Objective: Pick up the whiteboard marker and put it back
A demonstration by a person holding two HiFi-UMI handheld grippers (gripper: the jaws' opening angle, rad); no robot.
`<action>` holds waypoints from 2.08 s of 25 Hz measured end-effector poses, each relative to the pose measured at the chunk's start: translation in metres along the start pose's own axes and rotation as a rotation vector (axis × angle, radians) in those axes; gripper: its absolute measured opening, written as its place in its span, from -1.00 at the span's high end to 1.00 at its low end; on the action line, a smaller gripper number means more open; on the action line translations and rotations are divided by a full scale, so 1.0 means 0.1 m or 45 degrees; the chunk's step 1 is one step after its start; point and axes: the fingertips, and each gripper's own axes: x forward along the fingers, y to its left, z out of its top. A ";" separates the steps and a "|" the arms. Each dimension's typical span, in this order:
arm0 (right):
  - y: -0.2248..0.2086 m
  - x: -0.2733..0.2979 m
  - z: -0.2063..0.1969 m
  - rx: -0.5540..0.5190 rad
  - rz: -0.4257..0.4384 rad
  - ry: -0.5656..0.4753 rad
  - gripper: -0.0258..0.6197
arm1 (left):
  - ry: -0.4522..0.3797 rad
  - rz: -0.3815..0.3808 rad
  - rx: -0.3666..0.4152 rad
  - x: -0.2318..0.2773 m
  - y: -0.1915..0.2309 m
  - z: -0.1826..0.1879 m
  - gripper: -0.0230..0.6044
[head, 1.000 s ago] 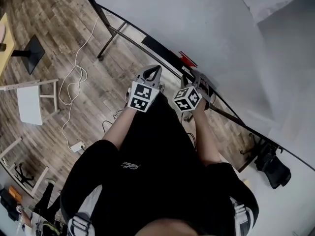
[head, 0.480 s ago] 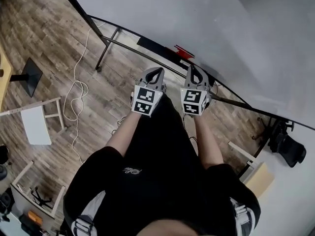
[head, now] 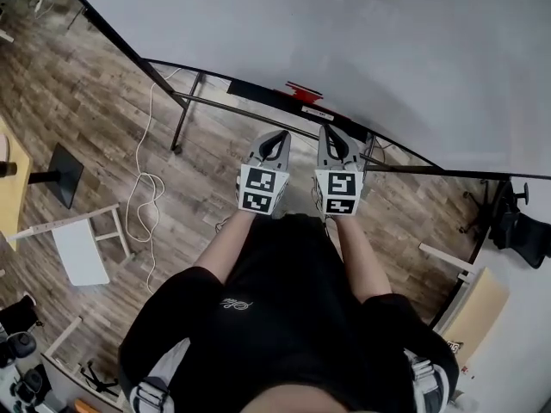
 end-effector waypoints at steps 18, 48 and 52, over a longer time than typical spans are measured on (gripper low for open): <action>-0.13 -1.40 0.05 0.145 0.138 -0.281 0.91 | -0.186 0.085 0.030 -0.63 -1.21 0.23 0.90; -0.06 -2.22 0.75 0.171 0.139 -0.561 0.91 | -0.450 0.154 0.101 -1.62 -1.35 1.08 0.90; -0.06 -2.24 0.81 0.163 0.115 -0.574 0.91 | -0.478 0.171 0.121 -1.70 -1.32 1.13 0.90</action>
